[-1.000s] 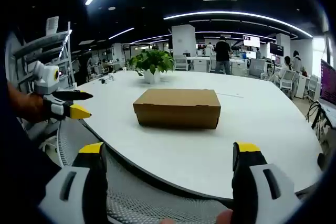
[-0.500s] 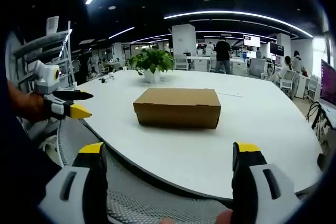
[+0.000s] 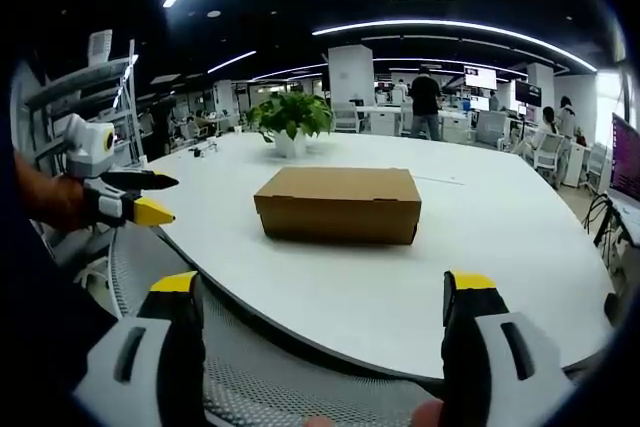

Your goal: Operate the shoe box by opening the lid, removing the specified soft item, and placing it in the target area until the item is outside and the box remains undamaged.

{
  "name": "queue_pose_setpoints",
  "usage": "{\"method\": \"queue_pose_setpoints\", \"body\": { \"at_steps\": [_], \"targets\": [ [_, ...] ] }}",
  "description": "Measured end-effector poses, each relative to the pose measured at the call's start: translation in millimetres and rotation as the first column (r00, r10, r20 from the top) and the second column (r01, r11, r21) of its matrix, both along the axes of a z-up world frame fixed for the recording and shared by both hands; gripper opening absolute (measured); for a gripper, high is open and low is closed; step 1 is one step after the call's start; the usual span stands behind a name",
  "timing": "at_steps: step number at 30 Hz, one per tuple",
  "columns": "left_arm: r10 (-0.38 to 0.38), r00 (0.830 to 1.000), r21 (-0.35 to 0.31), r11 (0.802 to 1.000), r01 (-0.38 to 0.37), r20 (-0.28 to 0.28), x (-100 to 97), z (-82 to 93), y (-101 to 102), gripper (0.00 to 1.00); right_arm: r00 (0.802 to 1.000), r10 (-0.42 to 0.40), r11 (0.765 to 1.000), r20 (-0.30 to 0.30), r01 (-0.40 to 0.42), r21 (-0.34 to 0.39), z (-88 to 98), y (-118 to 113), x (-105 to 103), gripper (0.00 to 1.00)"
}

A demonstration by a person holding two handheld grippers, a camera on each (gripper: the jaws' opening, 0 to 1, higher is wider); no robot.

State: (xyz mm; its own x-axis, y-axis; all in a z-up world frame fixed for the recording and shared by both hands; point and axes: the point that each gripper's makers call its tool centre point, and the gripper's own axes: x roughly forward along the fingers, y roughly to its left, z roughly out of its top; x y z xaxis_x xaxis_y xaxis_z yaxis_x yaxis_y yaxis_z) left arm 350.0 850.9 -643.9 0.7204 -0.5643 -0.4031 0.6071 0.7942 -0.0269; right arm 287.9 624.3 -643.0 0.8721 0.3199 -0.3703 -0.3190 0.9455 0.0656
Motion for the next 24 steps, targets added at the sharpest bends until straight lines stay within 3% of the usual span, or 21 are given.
{"method": "queue_pose_setpoints", "body": {
  "at_steps": [24],
  "targets": [
    [0.007,1.0,-0.003,1.0,-0.007,-0.007,1.8,-1.1,1.3,0.88,1.0,-0.002,1.0,-0.004,0.002,-0.002,-1.0,-0.8,1.0,0.94]
  ]
}}
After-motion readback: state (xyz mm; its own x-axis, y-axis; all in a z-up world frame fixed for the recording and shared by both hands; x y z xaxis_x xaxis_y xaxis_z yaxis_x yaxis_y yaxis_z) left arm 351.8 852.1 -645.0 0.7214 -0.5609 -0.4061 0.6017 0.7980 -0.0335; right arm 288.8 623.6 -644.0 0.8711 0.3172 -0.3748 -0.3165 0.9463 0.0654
